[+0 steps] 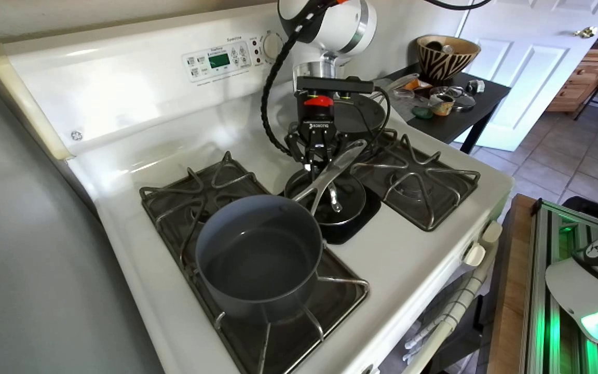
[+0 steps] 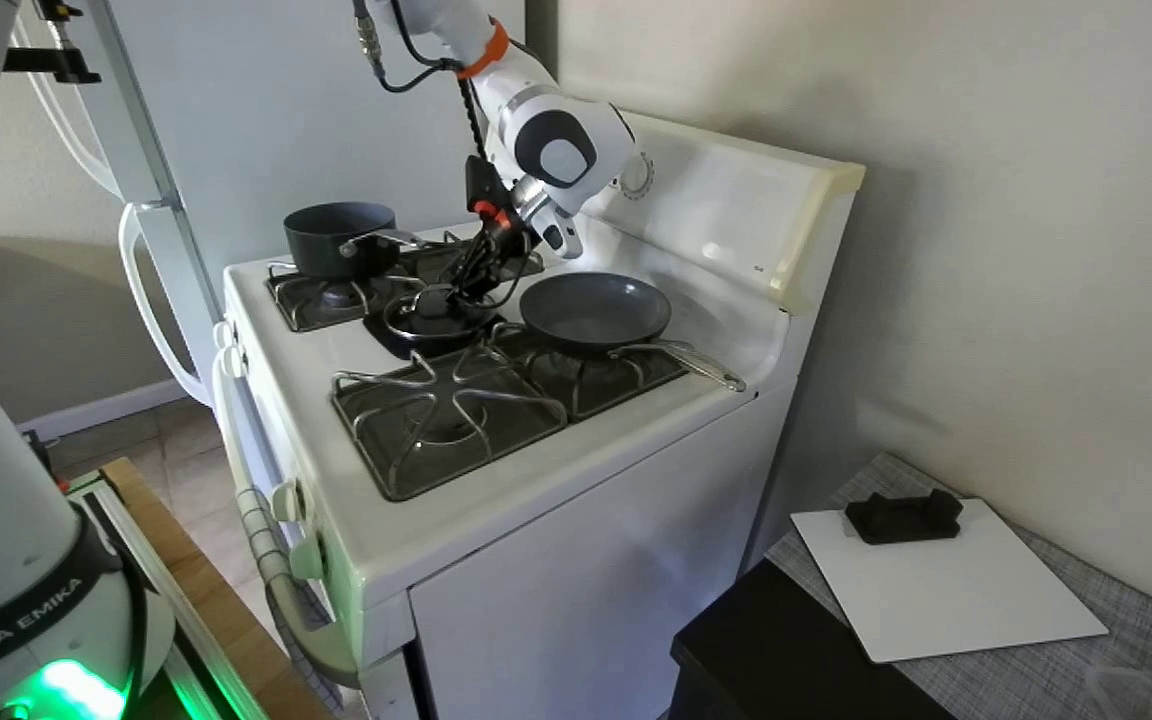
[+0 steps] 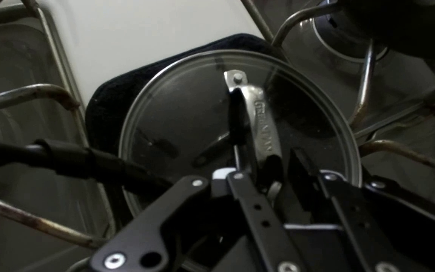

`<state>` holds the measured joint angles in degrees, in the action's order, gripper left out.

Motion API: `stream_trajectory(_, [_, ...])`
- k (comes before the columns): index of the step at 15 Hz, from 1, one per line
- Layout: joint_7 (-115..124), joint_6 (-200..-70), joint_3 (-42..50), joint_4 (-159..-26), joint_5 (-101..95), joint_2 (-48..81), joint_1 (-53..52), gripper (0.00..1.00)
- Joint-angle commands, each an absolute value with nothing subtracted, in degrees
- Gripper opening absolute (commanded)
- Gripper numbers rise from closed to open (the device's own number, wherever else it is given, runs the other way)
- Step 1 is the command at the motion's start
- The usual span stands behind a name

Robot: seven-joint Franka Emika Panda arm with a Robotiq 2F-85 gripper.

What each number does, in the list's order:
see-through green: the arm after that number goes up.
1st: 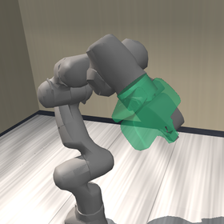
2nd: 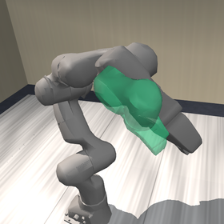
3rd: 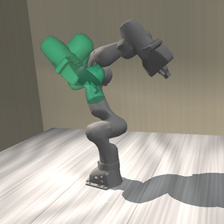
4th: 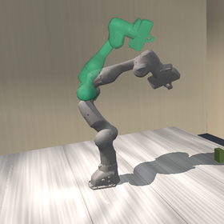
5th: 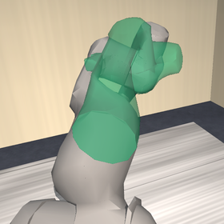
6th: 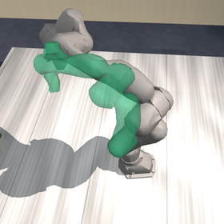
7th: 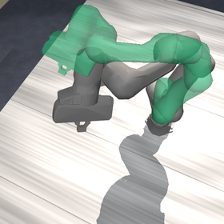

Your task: Put the glass lid on the pot.

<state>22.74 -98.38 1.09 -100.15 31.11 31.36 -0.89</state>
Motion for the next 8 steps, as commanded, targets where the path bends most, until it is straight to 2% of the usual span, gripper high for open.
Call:
stream_trajectory(1, [24.48,-96.07,0.84,-97.60,29.70,33.03,-0.92,0.10])
stream_trajectory(3, [24.70,-95.57,0.80,-97.23,29.71,33.20,-0.88,0.01])
stream_trajectory(4, [24.75,-95.14,0.83,-97.06,29.42,33.28,-0.87,0.00])
stream_trajectory(8, [24.69,-94.54,0.77,-96.63,29.36,33.44,-0.82,0.02])
